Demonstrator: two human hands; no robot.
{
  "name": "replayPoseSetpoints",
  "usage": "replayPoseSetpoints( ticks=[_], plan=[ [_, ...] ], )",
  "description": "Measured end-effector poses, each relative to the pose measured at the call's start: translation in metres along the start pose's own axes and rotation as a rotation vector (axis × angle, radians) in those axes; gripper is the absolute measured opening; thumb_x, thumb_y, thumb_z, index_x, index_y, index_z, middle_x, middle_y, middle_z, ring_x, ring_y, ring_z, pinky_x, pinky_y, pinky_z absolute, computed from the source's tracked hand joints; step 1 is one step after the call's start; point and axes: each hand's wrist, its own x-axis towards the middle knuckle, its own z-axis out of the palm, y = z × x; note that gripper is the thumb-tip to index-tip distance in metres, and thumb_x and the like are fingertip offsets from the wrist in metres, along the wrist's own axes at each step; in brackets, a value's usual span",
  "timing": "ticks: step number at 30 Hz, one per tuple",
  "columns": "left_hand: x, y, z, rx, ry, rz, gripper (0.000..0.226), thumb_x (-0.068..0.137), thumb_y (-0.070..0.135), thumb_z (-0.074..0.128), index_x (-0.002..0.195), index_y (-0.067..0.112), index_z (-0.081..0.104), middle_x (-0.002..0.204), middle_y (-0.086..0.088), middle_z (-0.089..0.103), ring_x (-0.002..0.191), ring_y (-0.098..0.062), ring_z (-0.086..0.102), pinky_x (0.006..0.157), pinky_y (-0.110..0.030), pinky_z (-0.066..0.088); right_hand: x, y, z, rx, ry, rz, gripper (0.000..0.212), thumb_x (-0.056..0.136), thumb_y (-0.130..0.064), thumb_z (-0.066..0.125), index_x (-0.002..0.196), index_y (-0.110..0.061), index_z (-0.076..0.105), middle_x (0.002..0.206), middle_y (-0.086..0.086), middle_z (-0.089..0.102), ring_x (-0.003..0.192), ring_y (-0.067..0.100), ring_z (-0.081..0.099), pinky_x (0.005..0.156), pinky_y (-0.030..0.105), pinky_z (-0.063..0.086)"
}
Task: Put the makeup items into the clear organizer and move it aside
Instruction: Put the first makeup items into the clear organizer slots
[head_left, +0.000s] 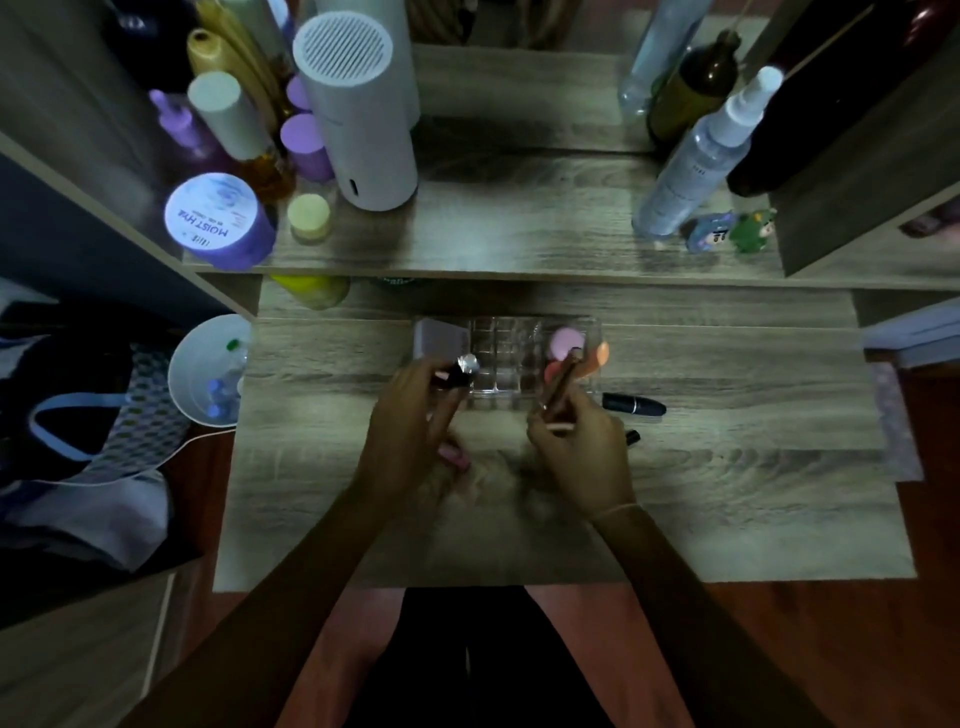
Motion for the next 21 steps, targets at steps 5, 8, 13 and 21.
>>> replayPoseSetpoints(
  ticks=[5,8,13,21],
  plan=[
    [0.044,0.012,0.013,-0.070,0.009,-0.037,0.034,0.087,0.014,0.062,0.120,0.013,0.053,0.116,-0.009,0.062,0.102,-0.013,0.058,0.082,-0.011,0.044,0.044,-0.023,0.016,0.123,0.087,0.027,0.017,0.083,-0.017,0.068,0.091,-0.025,0.056,0.088,-0.008,0.063,0.080,0.003,0.060,0.073,0.006,0.040],
    [0.058,0.011,0.018,-0.024,-0.004,-0.033,0.036,0.088,0.008,0.060,0.123,0.011,0.051,0.116,-0.012,0.063,0.105,-0.021,0.059,0.085,-0.026,0.047,0.064,-0.027,0.022,0.067,0.104,0.071,0.014,0.085,-0.019,0.066,0.098,-0.016,0.064,0.101,0.006,0.068,0.092,0.014,0.058,0.085,0.001,0.028],
    [0.071,0.002,0.019,0.046,-0.062,-0.016,0.035,0.087,0.003,0.059,0.122,0.003,0.053,0.114,-0.019,0.065,0.105,-0.029,0.062,0.087,-0.040,0.052,0.076,-0.034,0.023,0.004,0.206,0.029,0.017,0.080,-0.014,0.065,0.098,-0.013,0.068,0.093,0.009,0.074,0.093,0.028,0.065,0.101,0.039,0.037],
    [0.081,-0.005,0.020,0.114,-0.092,-0.010,0.042,0.084,0.001,0.063,0.125,0.003,0.055,0.113,-0.021,0.067,0.105,-0.032,0.063,0.089,-0.037,0.049,0.083,-0.036,0.029,-0.196,0.137,-0.033,0.018,0.078,-0.010,0.068,0.095,-0.004,0.068,0.095,0.020,0.069,0.090,0.035,0.063,0.087,0.040,0.042]
  ],
)
